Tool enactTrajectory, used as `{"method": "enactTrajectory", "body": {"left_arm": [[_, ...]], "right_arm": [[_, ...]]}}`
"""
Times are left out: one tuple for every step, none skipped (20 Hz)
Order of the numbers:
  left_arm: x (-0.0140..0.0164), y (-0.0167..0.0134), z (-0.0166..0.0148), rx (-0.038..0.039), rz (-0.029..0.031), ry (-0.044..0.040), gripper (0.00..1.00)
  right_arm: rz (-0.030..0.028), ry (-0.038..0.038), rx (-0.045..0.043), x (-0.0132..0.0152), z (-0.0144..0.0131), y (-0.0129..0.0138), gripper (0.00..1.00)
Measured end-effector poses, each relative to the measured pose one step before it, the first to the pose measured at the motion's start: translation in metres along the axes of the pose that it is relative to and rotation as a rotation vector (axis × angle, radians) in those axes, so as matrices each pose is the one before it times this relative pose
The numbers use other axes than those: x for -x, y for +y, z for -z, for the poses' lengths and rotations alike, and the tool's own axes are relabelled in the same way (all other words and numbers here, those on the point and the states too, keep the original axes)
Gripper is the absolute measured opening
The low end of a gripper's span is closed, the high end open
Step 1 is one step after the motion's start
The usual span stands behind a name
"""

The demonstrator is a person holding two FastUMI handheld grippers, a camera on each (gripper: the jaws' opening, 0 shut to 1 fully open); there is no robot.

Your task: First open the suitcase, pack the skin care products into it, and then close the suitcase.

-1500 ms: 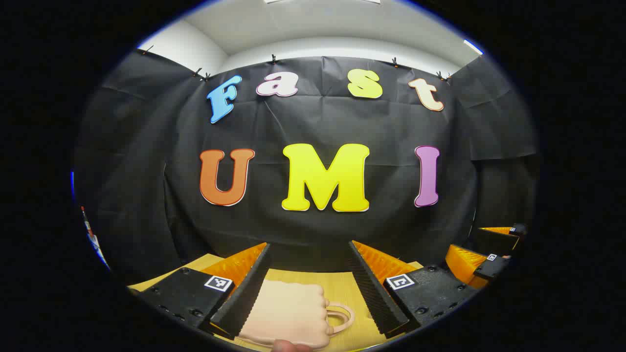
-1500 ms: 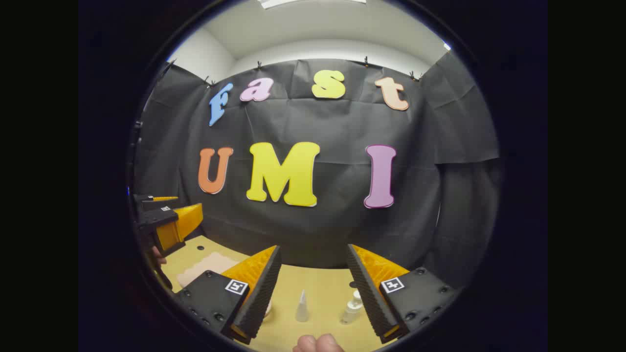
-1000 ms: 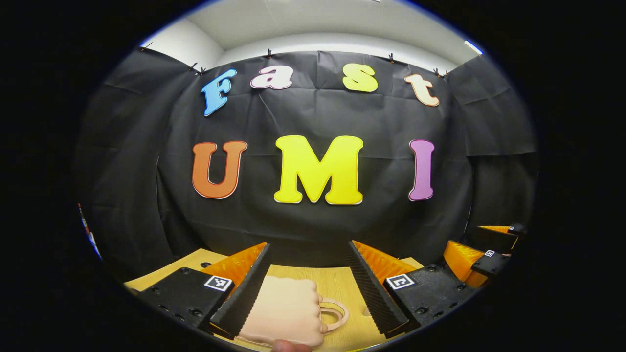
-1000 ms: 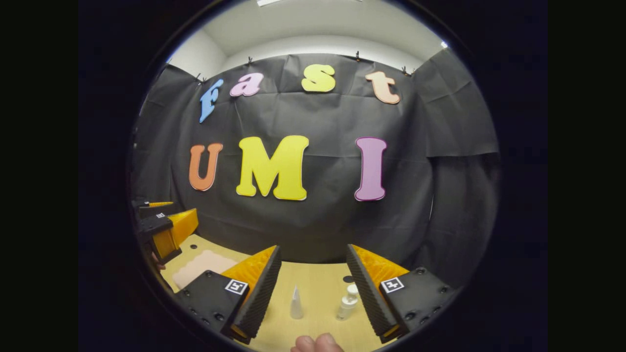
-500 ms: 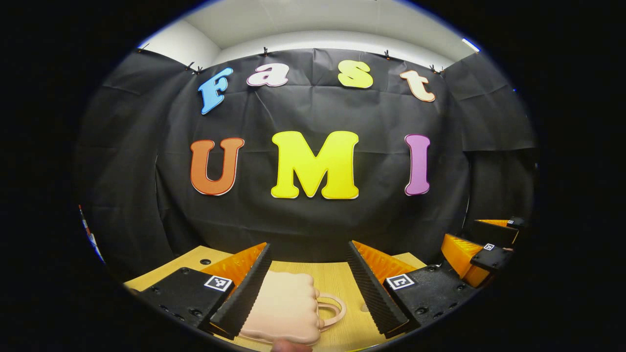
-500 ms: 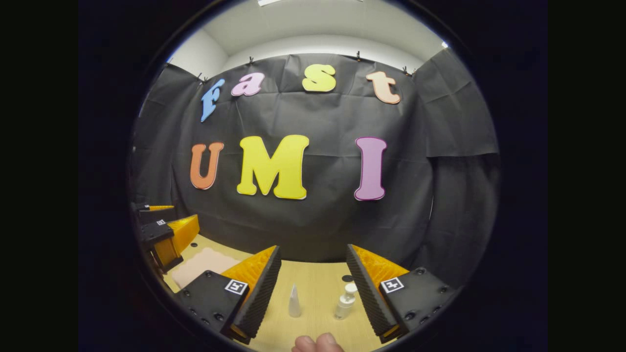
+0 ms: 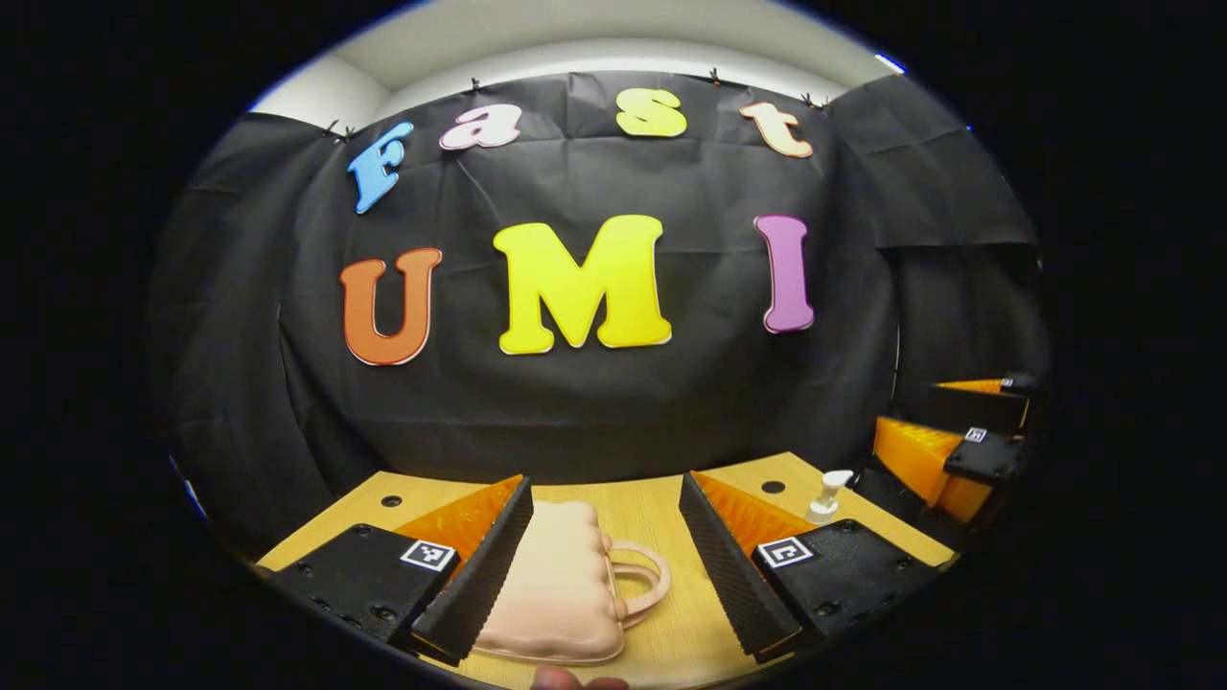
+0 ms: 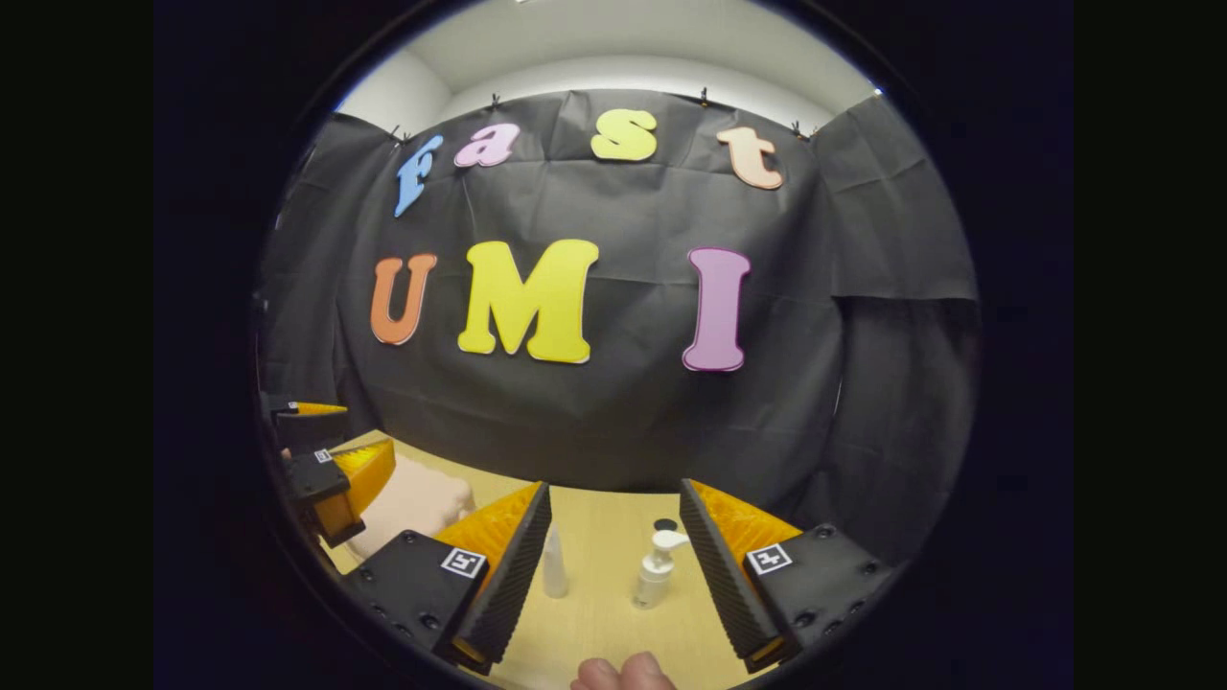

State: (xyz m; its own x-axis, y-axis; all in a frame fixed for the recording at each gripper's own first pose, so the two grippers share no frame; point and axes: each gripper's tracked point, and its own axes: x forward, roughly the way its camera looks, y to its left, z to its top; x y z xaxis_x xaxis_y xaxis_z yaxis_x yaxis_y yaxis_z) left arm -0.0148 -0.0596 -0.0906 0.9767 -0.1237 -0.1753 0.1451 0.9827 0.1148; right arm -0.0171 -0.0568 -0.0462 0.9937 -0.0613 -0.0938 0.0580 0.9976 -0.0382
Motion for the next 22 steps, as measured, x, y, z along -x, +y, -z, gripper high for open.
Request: {"method": "enactTrajectory", "body": {"left_arm": [[-0.00202, -0.00889, 0.01019, -0.02031, 0.02246, 0.01912, 0.98], [-0.00241, -0.0115, 0.01313, -0.02734, 0.03708, 0.02638, 0.98], [-0.00513, -0.00967, 0.01027, -0.03533, 0.02165, 0.0171, 0.98], [-0.0011, -0.00658, 0.00934, -0.05168, 0.0123, 0.02341, 0.98], [-0.00546, -0.0062, 0.0108, -0.06226, 0.01079, 0.02069, 0.99], [-0.0093, -0.00542, 0.00986, -0.06977, 0.00506, 0.02608, 0.99], [-0.00881, -0.00705, 0.01375, -0.07325, 0.01083, 0.03176, 0.98], [-0.01047, -0.01012, 0.01719, -0.07417, 0.0215, 0.0381, 0.98], [-0.00843, -0.00739, 0.01433, -0.08448, 0.00729, 0.02972, 0.97], [-0.00602, -0.00975, 0.01214, -0.0826, 0.01123, 0.03436, 0.97], [-0.00741, -0.00899, 0.01069, -0.07821, 0.00688, 0.02665, 0.97], [-0.00821, -0.00492, 0.0085, -0.05924, -0.00337, 0.02049, 0.97], [-0.00656, -0.00323, 0.0093, -0.0302, -0.00536, 0.02996, 0.95], [-0.00512, -0.00207, 0.0084, -0.01365, -0.00094, 0.03686, 0.93], [-0.00709, 0.00362, 0.00475, -0.01027, -0.00859, 0.02785, 0.89], [-0.00657, 0.00399, 0.00171, -0.00917, -0.00966, 0.01952, 0.88], [-0.00234, 0.00094, -0.0008, 0.00138, -0.0101, 0.00832, 0.87], [-0.00571, 0.00073, 0.0003, 0.00855, -0.00328, 0.01223, 0.86], [-0.00157, 0.00139, 0.00333, 0.01122, -0.00649, 0.01227, 0.82], [-0.00417, 0.00013, 0.00283, 0.00526, -0.00387, 0.02002, 0.8], [-0.00281, 0.00166, 0.00147, -0.00598, -0.00287, 0.01626, 0.71], [-0.00251, 0.0026, 0.0003, -0.00735, -0.01011, 0.00924, 0.68]], "right_arm": [[0.01082, 0.00978, 0.00421, 0.0019, 0.005, -0.00889, 0.8], [0.01022, 0.01115, 0.0025, 0.0013, 0.00475, -0.00806, 0.8], [0.01223, 0.01467, 0.00146, 0.0006, 0.00596, -0.00864, 0.8], [0.01304, 0.01354, -0.00198, 0.00116, 0.00578, -0.00903, 0.8], [0.01356, 0.00823, -0.00478, 0.00115, 0.00444, -0.00844, 0.8], [0.01255, 0.00858, -0.00368, 0.001, 0.00381, -0.00818, 0.8], [0.01004, 0.01194, -0.00403, 0.00079, 0.00628, -0.00656, 0.8], [0.00552, 0.01259, -0.0029, 0.00097, 0.00579, -0.00598, 0.8], [0.00495, 0.0119, -0.00218, -0.00021, 0.00675, -0.00668, 0.8], [0.00515, 0.01013, -0.00238, -0.0004, 0.00461, -0.00643, 0.8], [0.00576, 0.00826, -0.00342, -0.00075, 0.00327, -0.00684, 0.8], [0.00708, 0.00595, -0.00457, -0.00119, 0.00244, -0.0074, 0.8], [0.00938, 0.00363, -0.00452, -0.0015, 0.00228, -0.0088, 0.82], [0.01145, 0.00423, -0.00296, -0.00251, 0.00197, -0.00805, 0.8], [0.01066, 0.00674, -0.00387, -0.00254, 0.00311, -0.00761, 0.8], [0.00904, 0.00569, -0.00612, -0.00161, 0.00219, -0.00724, 0.8], [0.00788, 0.00716, -0.00658, -0.00206, 0.0022, -0.00633, 0.8], [0.00226, 0.00759, -0.0055, -0.00237, 0.00234, -0.00475, 0.8], [-0.00042, 0.00673, -0.00149, -0.00191, 0.00298, -0.00404, 0.8], [-0.0026, 0.00586, 0.00505, -0.00302, 0.00274, -0.00355, 0.8], [0.0033, 0.00532, 0.00806, -0.00351, 0.00175, -0.00454, 0.8], [0.00085, 0.00001, 0.00076, -0.00295, -0.00012, -0.00503, 0.8]]}}
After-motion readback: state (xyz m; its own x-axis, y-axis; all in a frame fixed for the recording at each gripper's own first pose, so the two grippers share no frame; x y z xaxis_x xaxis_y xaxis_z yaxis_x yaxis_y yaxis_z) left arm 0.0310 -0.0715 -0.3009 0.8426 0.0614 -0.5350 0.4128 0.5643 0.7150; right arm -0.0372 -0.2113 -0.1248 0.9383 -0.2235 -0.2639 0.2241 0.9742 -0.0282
